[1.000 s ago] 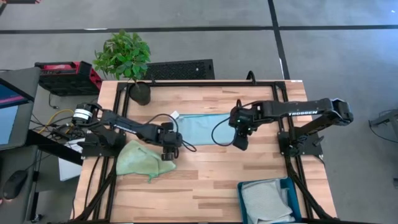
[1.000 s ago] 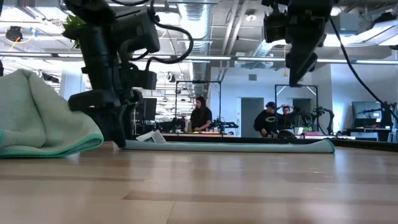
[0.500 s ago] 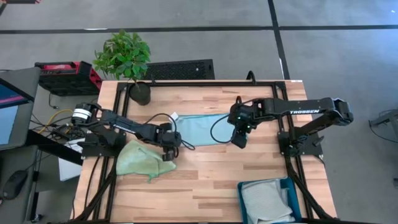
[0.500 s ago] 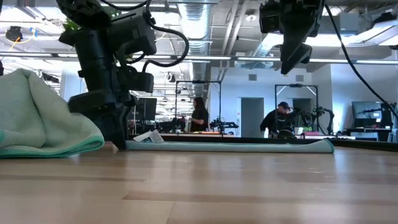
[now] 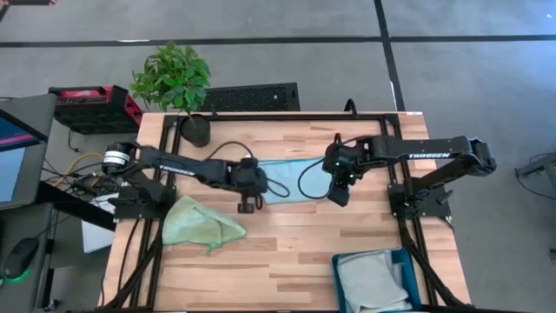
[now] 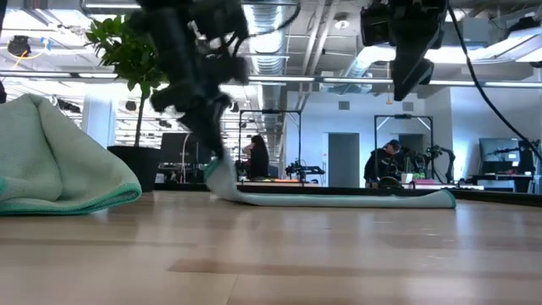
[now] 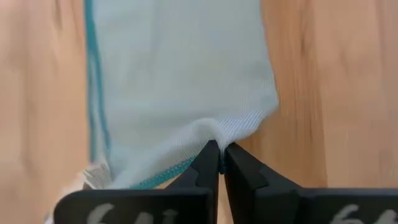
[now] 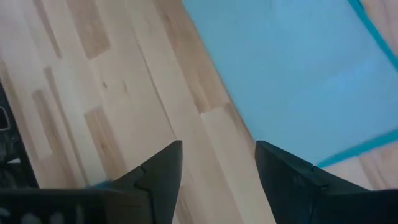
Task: Fold microfiber towels
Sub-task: Fold the blue microfiber cloth
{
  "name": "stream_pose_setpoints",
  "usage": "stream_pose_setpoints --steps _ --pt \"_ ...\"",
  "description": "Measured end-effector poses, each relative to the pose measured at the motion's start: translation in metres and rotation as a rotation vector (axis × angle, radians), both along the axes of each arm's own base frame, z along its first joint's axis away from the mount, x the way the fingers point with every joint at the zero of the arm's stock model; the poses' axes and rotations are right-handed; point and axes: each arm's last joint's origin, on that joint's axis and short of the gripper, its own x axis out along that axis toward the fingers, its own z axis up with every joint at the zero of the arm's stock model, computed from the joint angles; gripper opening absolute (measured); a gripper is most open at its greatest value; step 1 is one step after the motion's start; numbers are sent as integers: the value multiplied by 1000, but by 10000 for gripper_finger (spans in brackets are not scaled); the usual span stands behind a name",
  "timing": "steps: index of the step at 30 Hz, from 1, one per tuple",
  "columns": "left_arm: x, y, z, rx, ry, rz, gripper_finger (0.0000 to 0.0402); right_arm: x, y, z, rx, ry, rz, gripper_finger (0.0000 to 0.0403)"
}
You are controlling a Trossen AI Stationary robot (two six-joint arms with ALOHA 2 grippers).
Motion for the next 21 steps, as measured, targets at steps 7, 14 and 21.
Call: stream_pose_setpoints --steps 7,14,21 --pt "23 25 35 47 -185 -65 1 -23 -1 20 -66 -58 -73 225" --pt "55 44 46 51 -266 -68 1 -44 0 39 -81 -150 -83 225" --pt "112 52 47 81 -291 -110 0 -57 0 49 -81 -207 -85 225"
